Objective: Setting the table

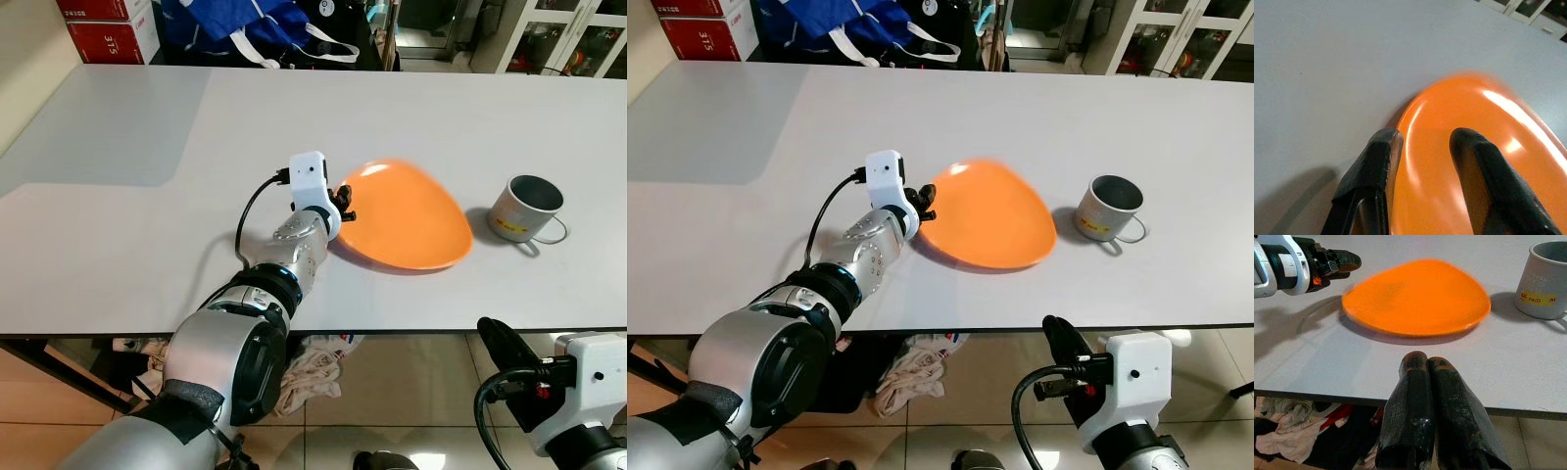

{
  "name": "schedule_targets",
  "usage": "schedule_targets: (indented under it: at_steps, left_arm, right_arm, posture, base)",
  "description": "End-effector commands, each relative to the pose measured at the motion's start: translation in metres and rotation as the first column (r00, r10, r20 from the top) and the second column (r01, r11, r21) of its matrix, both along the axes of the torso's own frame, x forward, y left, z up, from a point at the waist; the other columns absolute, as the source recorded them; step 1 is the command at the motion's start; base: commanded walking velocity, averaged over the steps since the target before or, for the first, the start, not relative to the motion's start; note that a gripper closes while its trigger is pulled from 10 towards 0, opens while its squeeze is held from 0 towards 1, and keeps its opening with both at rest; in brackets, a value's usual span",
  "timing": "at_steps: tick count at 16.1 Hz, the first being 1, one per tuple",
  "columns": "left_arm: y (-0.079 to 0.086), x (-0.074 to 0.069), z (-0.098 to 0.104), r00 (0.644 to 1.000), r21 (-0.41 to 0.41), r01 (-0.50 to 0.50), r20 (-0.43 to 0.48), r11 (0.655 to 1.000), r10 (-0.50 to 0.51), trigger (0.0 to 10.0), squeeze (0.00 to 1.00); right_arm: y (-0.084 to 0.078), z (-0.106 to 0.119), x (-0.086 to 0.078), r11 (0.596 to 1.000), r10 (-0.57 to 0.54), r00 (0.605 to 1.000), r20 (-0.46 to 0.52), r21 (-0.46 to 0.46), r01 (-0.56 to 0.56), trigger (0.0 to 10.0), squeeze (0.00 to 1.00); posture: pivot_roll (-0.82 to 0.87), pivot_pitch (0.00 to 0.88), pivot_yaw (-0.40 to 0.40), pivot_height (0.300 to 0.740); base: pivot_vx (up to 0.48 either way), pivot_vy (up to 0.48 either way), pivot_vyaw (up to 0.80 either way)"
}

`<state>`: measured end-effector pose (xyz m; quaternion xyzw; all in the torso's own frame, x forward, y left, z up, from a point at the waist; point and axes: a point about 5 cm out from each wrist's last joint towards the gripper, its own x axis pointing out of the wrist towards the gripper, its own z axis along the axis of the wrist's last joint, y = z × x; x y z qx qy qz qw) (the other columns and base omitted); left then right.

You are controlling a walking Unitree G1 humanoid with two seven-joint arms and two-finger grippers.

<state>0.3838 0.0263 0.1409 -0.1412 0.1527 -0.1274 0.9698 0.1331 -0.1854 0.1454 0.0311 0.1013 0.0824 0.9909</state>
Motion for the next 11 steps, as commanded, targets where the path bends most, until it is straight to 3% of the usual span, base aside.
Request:
schedule_targets:
  at_steps: [1,4,7,11]
  left_arm:
    - [-0.043,-0.020,-0.008,0.994,0.000,0.102,-0.031,0.995,-0.102,10.0,1.00]
    - [-0.045,-0.019,-0.005,0.994,0.071,0.113,-0.005,0.991,-0.113,10.0,1.00]
    - [-0.044,-0.018,-0.003,0.994,0.084,0.111,0.006,0.990,-0.112,10.0,1.00]
    - [-0.045,-0.013,0.010,0.986,0.127,0.133,0.085,0.983,-0.144,10.0,1.00]
  right_arm:
    - [-0.001,-0.001,0.001,1.000,-0.005,1.000,-0.009,-0.005,0.005,10.0,0.00]
    - [0.000,-0.002,0.002,1.000,-0.003,1.000,-0.012,-0.003,0.003,10.0,0.00]
    - [0.000,-0.003,0.004,1.000,0.001,1.000,-0.009,-0.001,-0.001,10.0,0.00]
    - [0.000,-0.004,0.008,1.000,0.001,1.000,-0.004,0.003,-0.001,10.0,0.00]
  posture:
    - [-0.35,0.053,-0.018,0.740]
    - [-0.35,0.053,-0.021,0.740]
    - [-0.34,0.051,-0.021,0.740]
    - [-0.32,0.045,-0.023,0.740]
  base:
    - [0.000,0.000,0.00]
    - [0.000,0.000,0.00]
    - [0.000,0.000,0.00]
    - [0.000,0.000,0.00]
